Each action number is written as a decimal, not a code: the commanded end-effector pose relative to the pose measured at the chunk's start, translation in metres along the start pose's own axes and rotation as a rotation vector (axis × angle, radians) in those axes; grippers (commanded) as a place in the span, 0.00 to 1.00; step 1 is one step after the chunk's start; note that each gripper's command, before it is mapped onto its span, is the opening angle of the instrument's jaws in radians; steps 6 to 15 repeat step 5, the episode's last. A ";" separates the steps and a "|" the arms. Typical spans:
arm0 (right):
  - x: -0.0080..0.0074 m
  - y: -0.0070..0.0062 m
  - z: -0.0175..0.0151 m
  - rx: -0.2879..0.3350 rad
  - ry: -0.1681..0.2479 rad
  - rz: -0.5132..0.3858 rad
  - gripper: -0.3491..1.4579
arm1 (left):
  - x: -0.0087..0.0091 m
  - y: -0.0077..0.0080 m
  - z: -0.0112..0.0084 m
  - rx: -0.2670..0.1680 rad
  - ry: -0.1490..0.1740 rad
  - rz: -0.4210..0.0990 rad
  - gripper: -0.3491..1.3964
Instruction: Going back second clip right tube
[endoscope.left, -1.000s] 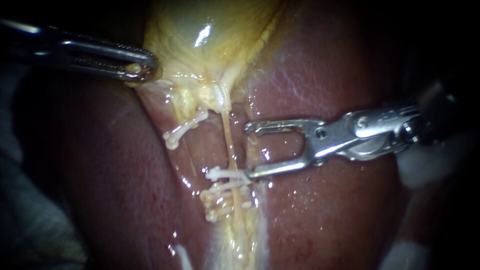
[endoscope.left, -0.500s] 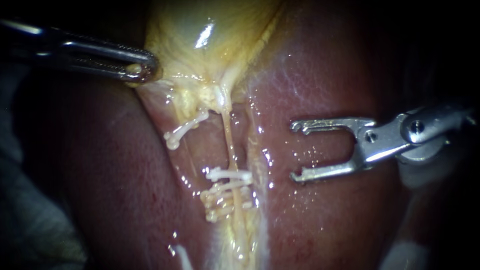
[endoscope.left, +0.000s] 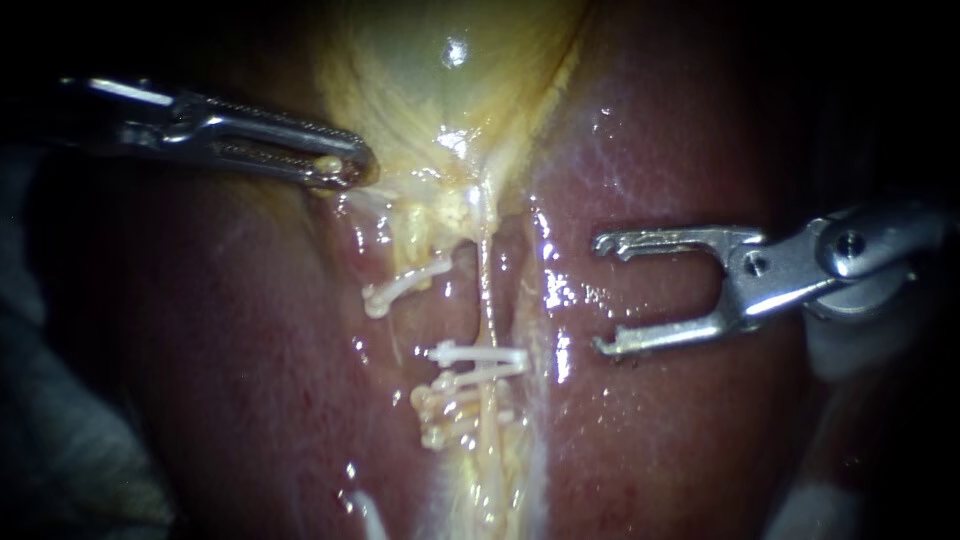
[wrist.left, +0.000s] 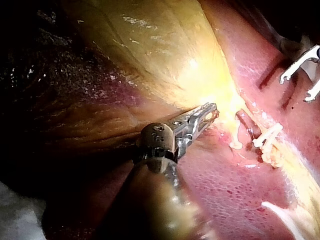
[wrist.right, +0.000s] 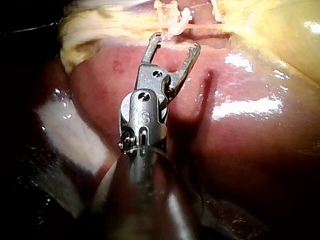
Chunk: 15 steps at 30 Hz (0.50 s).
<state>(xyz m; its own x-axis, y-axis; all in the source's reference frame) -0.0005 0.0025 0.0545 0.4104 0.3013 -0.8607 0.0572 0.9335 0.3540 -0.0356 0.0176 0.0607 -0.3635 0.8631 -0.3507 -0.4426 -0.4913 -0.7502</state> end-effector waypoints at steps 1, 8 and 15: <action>0.0000 0.0000 -0.0001 0.000 0.000 0.001 0.47 | 0.0000 0.0000 -0.0001 -0.002 -0.001 -0.001 0.00; 0.0001 0.0000 -0.0001 0.000 0.001 0.001 0.47 | 0.0000 0.0001 -0.0004 -0.003 -0.001 -0.001 0.00; 0.0001 0.0000 -0.0001 0.000 0.001 0.001 0.47 | 0.0000 0.0001 -0.0004 -0.003 -0.001 -0.001 0.00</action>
